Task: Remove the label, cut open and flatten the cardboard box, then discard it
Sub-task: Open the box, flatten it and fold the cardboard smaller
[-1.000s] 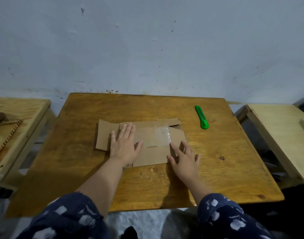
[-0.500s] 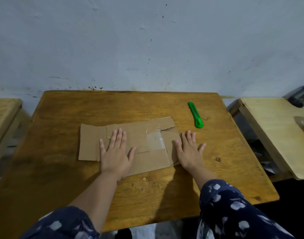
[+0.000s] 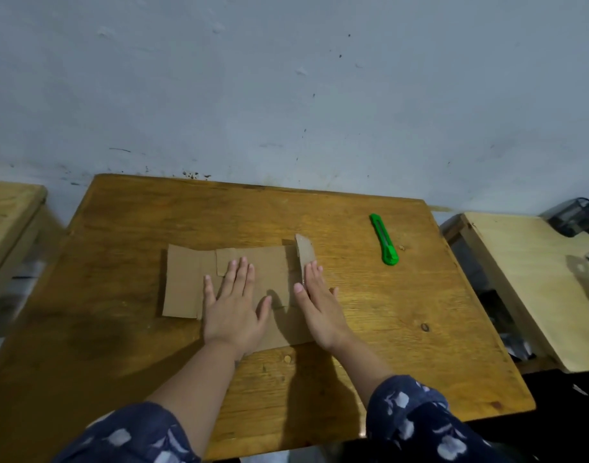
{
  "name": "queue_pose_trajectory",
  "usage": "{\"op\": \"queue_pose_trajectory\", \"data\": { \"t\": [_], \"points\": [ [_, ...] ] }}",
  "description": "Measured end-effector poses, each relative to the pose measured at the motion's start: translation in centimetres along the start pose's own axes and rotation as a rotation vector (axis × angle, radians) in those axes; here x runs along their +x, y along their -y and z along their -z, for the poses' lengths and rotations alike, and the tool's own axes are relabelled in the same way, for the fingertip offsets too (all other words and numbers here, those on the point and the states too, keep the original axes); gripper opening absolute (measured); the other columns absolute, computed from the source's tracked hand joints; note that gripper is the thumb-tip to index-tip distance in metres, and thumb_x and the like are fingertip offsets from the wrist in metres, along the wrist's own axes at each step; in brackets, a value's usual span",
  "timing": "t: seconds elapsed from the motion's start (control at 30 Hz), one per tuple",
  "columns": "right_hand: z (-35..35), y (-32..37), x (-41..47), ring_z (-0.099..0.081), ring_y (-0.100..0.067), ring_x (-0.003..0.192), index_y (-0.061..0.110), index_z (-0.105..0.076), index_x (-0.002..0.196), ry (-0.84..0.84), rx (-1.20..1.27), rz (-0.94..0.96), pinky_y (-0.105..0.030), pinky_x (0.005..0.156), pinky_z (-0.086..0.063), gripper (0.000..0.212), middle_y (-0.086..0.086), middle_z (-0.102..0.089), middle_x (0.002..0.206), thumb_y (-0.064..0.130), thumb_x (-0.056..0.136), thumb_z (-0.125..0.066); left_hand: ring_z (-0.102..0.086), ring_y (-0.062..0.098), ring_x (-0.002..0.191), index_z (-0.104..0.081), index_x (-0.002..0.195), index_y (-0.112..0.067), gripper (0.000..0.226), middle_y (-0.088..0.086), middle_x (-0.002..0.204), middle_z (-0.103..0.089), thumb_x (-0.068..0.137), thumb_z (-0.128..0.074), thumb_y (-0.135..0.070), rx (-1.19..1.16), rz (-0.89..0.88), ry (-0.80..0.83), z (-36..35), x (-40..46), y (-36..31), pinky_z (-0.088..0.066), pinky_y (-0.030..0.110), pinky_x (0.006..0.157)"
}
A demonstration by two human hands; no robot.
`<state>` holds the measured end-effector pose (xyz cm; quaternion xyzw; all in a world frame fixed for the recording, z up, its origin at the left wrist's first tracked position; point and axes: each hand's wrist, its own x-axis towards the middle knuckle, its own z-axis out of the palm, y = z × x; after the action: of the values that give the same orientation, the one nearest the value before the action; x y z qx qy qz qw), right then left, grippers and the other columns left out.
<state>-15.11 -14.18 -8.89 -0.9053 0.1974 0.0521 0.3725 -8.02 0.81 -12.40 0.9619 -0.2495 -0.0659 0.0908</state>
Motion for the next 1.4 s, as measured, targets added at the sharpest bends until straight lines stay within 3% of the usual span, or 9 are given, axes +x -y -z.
{"op": "queue_pose_trajectory", "data": {
  "t": [0.27,0.5,0.87,0.97,1.03,1.13,1.23,1.3,1.4],
  "points": [
    [0.5,-0.3,3.2,0.019,-0.008,0.144,0.02,0.005,0.152,0.068,-0.315,0.108,-0.044,0.117,0.015,0.067,0.006,0.013,0.16,0.053,0.098,-0.016,0.022,0.015,0.145,0.009,0.151,-0.019,0.079,-0.003,0.159,0.018,0.083,0.014,-0.058,0.017,0.0,0.018,0.3,-0.1,0.1,0.008,0.053,0.117],
    [-0.4,-0.4,7.3,0.018,-0.013,0.145,0.014,0.005,0.151,-0.028,-0.426,0.164,-0.042,0.119,0.012,0.058,-0.002,0.014,0.16,0.039,0.1,-0.009,0.022,0.016,0.145,0.008,0.151,-0.021,0.07,-0.004,0.159,0.017,0.093,-0.001,-0.059,0.025,0.007,0.01,0.1,-0.1,0.1,0.008,0.052,0.118],
    [-1.1,-0.9,8.4,0.017,-0.018,0.147,0.012,0.004,0.152,-0.039,-0.544,0.193,-0.042,0.119,0.009,0.065,-0.006,0.013,0.16,0.042,0.095,-0.002,0.019,0.009,0.145,0.005,0.151,-0.024,0.079,-0.009,0.159,0.013,0.082,0.009,-0.062,-0.003,0.052,0.049,0.9,0.6,-0.4,0.009,0.048,0.118],
    [-0.7,-0.8,10.0,0.016,-0.018,0.147,0.012,0.004,0.152,-0.041,-0.549,0.19,-0.044,0.12,0.007,0.062,-0.006,0.013,0.16,0.04,0.098,-0.007,0.009,0.003,0.146,-0.008,0.153,-0.026,0.072,-0.012,0.16,-0.003,0.09,-0.009,-0.061,-0.201,0.053,0.022,2.2,1.5,0.0,0.009,0.043,0.119],
    [-0.6,-0.6,10.7,0.016,-0.019,0.147,0.011,0.004,0.152,-0.049,-0.547,0.185,-0.045,0.119,0.007,0.061,-0.006,0.012,0.161,0.039,0.099,-0.009,0.002,0.004,0.146,-0.018,0.151,-0.025,0.06,-0.01,0.159,-0.013,0.097,-0.031,-0.047,-0.196,0.047,-0.126,3.0,1.4,0.6,0.005,0.042,0.12],
    [-0.5,-0.7,11.2,0.015,-0.019,0.147,0.011,0.003,0.152,-0.058,-0.536,0.198,-0.045,0.12,0.006,0.061,-0.006,0.011,0.161,0.04,0.099,-0.009,-0.007,0.011,0.147,-0.03,0.148,-0.025,0.055,-0.005,0.158,-0.019,0.096,-0.049,-0.025,-0.201,0.164,-0.396,3.5,0.9,2.2,-0.002,0.041,0.12],
    [-0.3,-0.9,11.3,0.015,-0.018,0.147,0.012,0.004,0.152,-0.058,-0.529,0.206,-0.045,0.12,0.005,0.061,-0.005,0.011,0.161,0.041,0.099,-0.008,-0.005,0.017,0.148,-0.026,0.149,-0.021,0.06,0.002,0.16,-0.013,0.096,-0.052,-0.024,-0.208,0.317,-0.451,3.4,0.5,4.1,-0.006,0.042,0.12],
    [-0.3,-0.9,11.4,0.016,-0.017,0.147,0.013,0.005,0.151,-0.049,-0.52,0.209,-0.044,0.12,0.005,0.061,-0.005,0.012,0.16,0.042,0.099,-0.008,-0.012,0.019,0.147,-0.02,0.151,-0.021,0.066,0.003,0.161,-0.014,0.095,-0.054,-0.028,-0.398,0.489,-0.442,3.6,0.4,4.8,-0.015,0.042,0.119],
    [-0.1,-1.0,11.4,0.015,-0.017,0.147,0.013,0.004,0.151,-0.045,-0.501,0.228,-0.044,0.12,0.005,0.061,-0.005,0.012,0.16,0.042,0.1,-0.011,-0.033,0.02,0.14,-0.02,0.151,-0.027,0.07,0.0,0.153,-0.035,0.093,-0.059,-0.028,-0.779,0.681,-0.423,4.0,0.0,5.2,-0.032,0.036,0.109]
  ]
}}
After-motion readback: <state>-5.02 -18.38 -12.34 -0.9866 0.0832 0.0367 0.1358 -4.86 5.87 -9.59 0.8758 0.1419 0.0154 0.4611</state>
